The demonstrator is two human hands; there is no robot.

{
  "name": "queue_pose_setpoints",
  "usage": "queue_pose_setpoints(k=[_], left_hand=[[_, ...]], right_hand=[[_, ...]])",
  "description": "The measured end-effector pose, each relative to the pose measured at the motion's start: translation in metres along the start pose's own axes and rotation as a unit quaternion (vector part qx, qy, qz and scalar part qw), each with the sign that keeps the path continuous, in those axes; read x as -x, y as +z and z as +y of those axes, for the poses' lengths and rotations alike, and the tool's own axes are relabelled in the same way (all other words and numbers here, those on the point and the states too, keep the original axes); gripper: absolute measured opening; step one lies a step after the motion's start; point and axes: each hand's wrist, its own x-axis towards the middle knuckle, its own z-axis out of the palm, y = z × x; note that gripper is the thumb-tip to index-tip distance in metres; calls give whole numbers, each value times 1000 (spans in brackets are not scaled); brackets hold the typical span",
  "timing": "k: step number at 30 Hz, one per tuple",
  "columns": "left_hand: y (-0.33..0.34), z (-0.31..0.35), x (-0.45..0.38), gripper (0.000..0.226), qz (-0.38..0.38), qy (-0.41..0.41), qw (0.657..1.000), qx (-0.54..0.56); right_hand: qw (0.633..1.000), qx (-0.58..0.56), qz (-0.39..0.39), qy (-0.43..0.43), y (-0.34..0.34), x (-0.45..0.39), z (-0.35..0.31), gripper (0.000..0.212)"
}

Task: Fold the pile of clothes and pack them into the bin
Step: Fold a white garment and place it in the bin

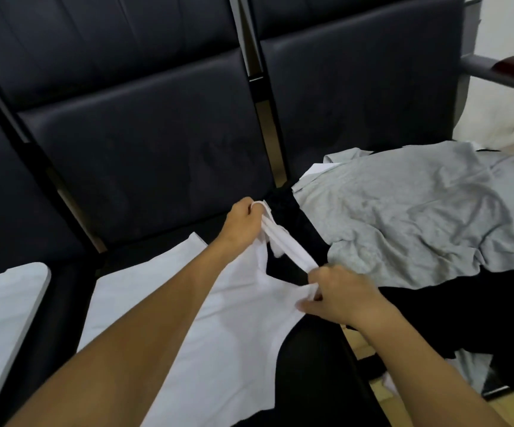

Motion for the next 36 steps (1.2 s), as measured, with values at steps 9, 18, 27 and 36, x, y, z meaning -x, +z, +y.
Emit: queue_pose_setpoints(k=[9, 18, 27, 36], left_hand=[[61, 50, 14, 16, -97, 37, 990, 90], [94, 35, 12, 24, -178, 61, 982, 27], [68, -21, 2, 44, -231, -81, 948, -203], [44, 32, 2, 27, -40, 15, 998, -55]], right_hand=[[983, -100, 144, 59, -26, 27, 47, 41], [523, -840, 19, 141, -48, 39, 76, 14], [907, -290, 219, 212, -26, 31, 88, 14], [811, -543, 64, 208, -54, 48, 85, 23]])
